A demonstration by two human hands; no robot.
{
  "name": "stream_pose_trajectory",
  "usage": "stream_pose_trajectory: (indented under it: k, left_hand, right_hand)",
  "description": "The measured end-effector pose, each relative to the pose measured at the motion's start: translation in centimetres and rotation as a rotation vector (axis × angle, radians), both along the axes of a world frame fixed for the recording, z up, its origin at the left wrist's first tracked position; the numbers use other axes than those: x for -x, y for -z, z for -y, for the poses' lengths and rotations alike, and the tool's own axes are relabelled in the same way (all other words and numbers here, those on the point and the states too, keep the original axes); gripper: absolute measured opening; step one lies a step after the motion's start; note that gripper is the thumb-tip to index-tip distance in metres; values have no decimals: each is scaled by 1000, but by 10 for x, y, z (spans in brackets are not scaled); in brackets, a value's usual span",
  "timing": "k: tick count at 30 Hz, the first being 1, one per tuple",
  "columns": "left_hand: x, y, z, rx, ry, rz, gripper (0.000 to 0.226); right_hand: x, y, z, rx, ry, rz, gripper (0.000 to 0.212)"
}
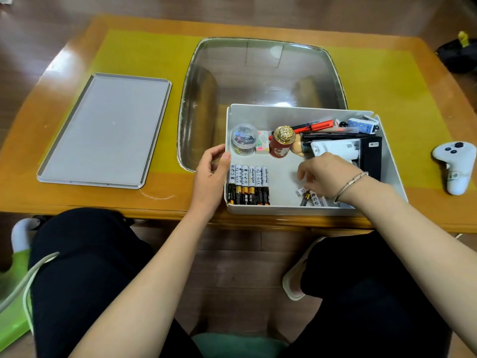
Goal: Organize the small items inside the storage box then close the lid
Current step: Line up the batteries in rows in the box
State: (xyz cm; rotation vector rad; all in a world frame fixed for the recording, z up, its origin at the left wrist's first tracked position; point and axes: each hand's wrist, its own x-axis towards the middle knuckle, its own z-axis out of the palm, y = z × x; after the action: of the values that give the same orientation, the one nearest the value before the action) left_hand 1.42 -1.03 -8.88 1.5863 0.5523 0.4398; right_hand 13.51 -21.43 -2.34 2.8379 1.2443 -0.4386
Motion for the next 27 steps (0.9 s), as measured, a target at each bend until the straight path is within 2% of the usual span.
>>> stream_pose_trajectory:
  k: [4, 8, 11, 13, 15, 17, 23, 27]
  left_hand:
    - [0, 0, 0, 2, 4, -4, 27]
    - [0, 0, 0, -1, 6, -2, 27]
    - [0, 1, 0, -15, 8, -4, 25]
    - [0, 1, 0, -14, 6, -4, 25]
    - [0, 1, -1, -14, 7, -3, 26]
    - [0, 1, -1, -10, 13, -2, 27]
    - [0, -1, 0, -7, 12, 13, 24]
    - [0, 0, 0, -2, 17, 11, 25]
  right_hand:
    - [-3, 10, -2, 187, -31, 1, 18]
    - [-3, 17, -8, 240, -69, 28, 14]
    - [-1, 18, -14, 190, -73, 38, 17]
    - [1, 19, -17, 35, -46, 10, 17]
    - [4, 18, -21, -144, 21, -72, 18]
    - [7, 19, -27, -219, 104, -180, 13]
    - [14, 29, -32, -196, 267, -478, 12]
    - [14, 26, -30, -184, 283, -564, 22]
